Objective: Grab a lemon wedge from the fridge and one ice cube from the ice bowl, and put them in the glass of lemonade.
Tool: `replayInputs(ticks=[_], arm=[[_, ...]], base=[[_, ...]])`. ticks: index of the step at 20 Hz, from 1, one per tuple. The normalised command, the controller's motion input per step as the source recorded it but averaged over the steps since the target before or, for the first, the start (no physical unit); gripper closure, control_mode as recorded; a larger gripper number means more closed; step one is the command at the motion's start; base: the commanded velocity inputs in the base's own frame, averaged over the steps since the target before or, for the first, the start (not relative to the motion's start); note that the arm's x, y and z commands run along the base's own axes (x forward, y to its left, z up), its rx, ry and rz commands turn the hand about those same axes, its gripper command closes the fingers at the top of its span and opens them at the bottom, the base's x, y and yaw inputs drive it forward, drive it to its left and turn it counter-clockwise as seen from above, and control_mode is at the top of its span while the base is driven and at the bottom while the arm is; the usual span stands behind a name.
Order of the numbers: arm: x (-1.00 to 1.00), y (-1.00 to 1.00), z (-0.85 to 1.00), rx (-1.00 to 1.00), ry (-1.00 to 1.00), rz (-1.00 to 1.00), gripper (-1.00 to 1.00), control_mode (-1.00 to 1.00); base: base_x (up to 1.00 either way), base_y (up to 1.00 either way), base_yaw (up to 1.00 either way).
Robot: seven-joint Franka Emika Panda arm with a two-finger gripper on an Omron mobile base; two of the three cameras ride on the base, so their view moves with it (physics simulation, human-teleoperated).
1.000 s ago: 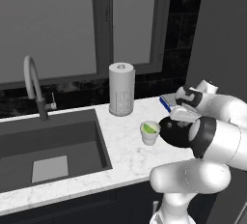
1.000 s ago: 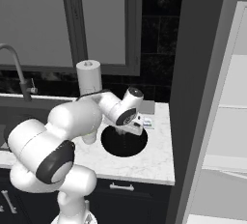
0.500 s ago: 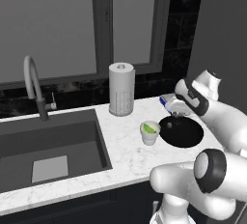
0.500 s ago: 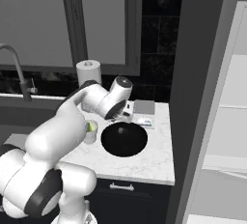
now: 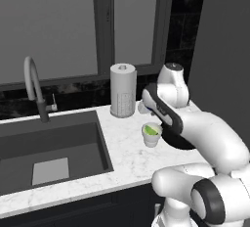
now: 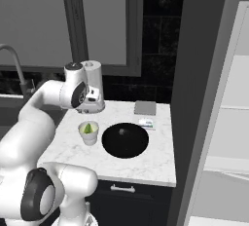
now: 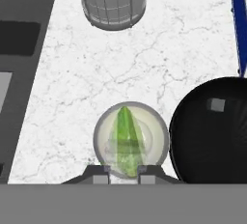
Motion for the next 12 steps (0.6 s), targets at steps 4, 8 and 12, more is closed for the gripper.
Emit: replayInputs(ticks=[4, 8, 12], arm=[[0.01, 0.28, -0.18, -0.23, 0.06, 0.00, 1.00, -1.00], [0.00, -0.01, -0.10, -0.02, 0.00, 0.00, 1.00, -1.00], [-0.24, -0.06, 0.00, 0.00, 0.00, 0.00, 1.00, -1.00]], base=[[0.00, 0.00, 0.00], [0.00, 0.00, 0.00], [0.00, 0.00, 0.00]])
